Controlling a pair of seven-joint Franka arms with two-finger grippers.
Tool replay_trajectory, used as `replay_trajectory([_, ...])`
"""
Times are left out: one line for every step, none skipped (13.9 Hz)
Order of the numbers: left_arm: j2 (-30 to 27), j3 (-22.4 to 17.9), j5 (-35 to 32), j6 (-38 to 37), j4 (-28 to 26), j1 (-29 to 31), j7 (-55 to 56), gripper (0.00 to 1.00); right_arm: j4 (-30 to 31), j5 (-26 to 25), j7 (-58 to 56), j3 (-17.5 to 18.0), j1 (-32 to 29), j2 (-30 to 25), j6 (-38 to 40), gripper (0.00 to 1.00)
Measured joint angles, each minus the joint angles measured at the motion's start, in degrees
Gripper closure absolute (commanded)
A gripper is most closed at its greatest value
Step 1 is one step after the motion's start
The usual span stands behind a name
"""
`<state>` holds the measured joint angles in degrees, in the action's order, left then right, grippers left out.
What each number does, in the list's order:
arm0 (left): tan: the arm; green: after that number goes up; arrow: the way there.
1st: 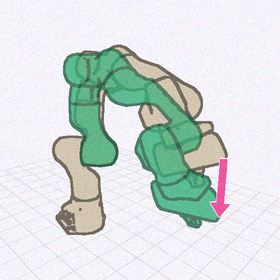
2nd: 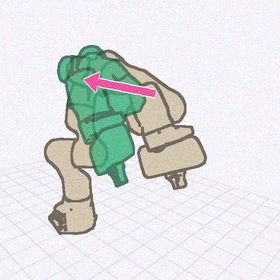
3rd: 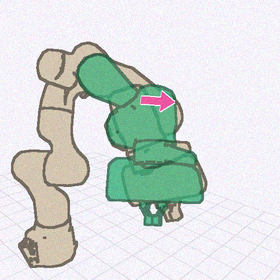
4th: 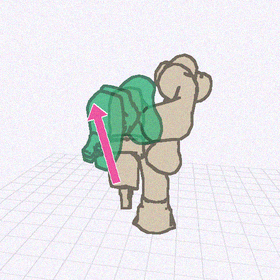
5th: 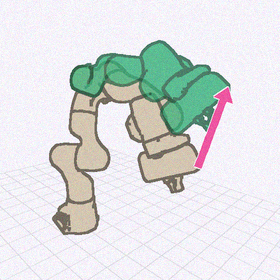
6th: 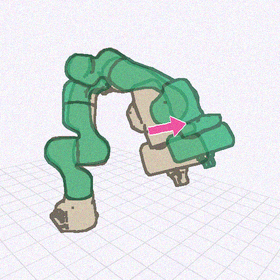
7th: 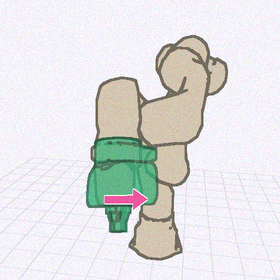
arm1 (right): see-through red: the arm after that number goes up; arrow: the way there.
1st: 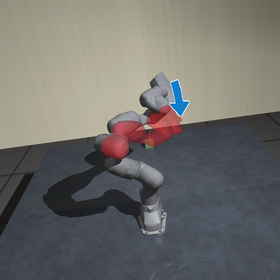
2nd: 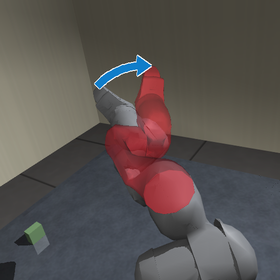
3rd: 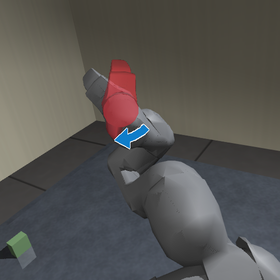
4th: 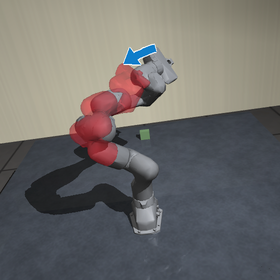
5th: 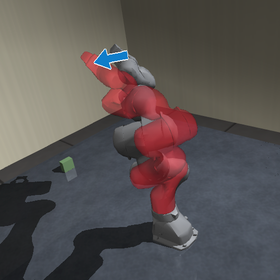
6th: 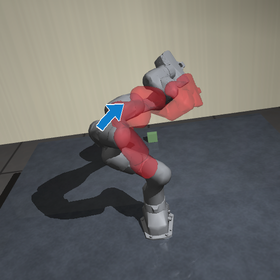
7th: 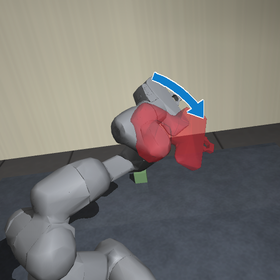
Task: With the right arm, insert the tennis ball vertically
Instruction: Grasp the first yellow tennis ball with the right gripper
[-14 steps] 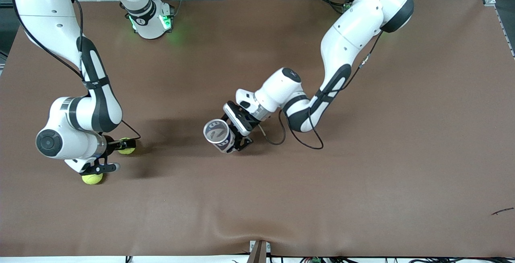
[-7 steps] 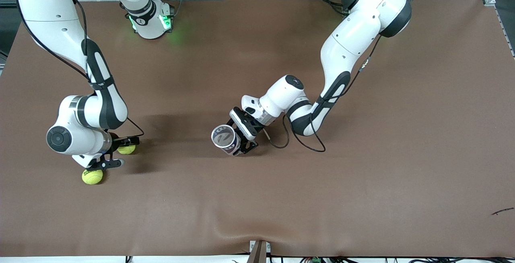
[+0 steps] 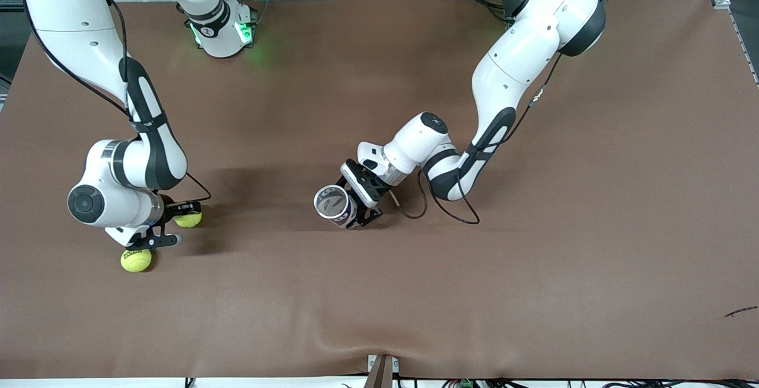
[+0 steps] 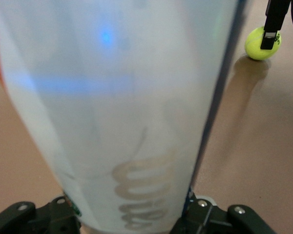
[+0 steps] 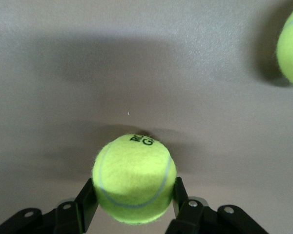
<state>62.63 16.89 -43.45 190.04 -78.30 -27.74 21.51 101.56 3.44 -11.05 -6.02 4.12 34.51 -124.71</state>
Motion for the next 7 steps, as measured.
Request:
replay_trajectory([0.03, -0.18, -0.29, 0.47, -0.18, -0.01, 0.00, 0.28, -0.29, 0.00, 0.00, 0.01, 0.01, -0.09, -0.12, 1.00])
replay_trajectory([0.13, -0.63, -0.55, 1.41, -0.45, -0.04, 0.00, 0.28, -0.73, 0.00, -0.03, 0.02, 0.02, -0.27, -0.15, 1.00])
replay_trajectory([0.33, -1.12, -0.72, 2.51, -0.71, -0.03, 0.00, 0.28, -1.31, 0.00, -0.33, 0.06, 0.05, -0.59, 0.21, 1.00])
replay_trajectory([0.62, -1.50, -0.82, 3.36, -0.91, -0.02, -0.01, 0.28, -2.15, 0.01, -0.91, 0.13, 0.12, -1.05, 1.66, 1.00])
replay_trajectory([0.90, -1.64, -0.85, 3.75, -1.05, -0.02, -0.06, 0.28, -3.60, 0.04, -1.23, 0.28, 0.18, -1.53, 4.73, 1.00])
replay_trajectory([1.12, -1.65, -0.86, 3.96, -1.11, -0.04, -0.11, 0.28, -5.86, 0.08, -1.46, 0.62, 0.26, -2.03, 9.21, 0.98])
replay_trajectory([1.25, -1.65, -0.87, 4.15, -1.12, -0.06, -0.12, 0.28, -8.63, 0.29, -1.54, 1.24, 0.40, -2.54, 13.72, 0.96])
